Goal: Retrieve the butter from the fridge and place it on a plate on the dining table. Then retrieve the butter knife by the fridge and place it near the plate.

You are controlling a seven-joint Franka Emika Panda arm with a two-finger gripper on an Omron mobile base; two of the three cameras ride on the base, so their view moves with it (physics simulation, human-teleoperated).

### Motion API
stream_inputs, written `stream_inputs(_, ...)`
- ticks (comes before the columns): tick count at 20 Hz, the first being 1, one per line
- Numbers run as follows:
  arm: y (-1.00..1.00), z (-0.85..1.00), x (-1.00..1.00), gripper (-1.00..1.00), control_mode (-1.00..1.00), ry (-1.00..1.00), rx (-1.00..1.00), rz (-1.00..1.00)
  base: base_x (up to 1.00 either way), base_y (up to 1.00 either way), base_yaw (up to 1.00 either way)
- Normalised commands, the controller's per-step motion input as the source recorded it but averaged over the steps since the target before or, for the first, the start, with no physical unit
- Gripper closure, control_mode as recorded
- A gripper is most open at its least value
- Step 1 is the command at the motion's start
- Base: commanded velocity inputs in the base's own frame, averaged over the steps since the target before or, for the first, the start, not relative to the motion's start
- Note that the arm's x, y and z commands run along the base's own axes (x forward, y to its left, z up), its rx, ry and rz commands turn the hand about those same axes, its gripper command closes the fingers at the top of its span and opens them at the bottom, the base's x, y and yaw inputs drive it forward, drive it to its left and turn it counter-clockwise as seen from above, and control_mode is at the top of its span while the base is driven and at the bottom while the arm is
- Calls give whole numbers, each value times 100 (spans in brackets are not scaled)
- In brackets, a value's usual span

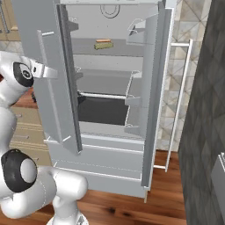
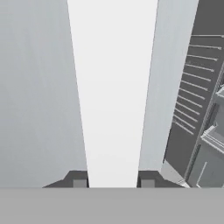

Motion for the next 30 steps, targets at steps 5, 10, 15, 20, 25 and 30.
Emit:
stream_inputs(5,57,0,-50,100,-100,9,0,-10,0,0,0)
stream_inputs(10,61,0,-57,100,-100,7,0,-8,0,0,0)
stream_inputs(15,66,0,-70,100,-100,1,0,-3,0,0,0)
stream_inputs(20,68,-3,-43,100,-100,2,0,-3,0,0,0)
stream_inputs(25,55,-2,-13,100,-100,3,-2,-1,0,0,0)
stream_inputs(30,36,0,-11,-100,-100,1,0,-1,0,0,0)
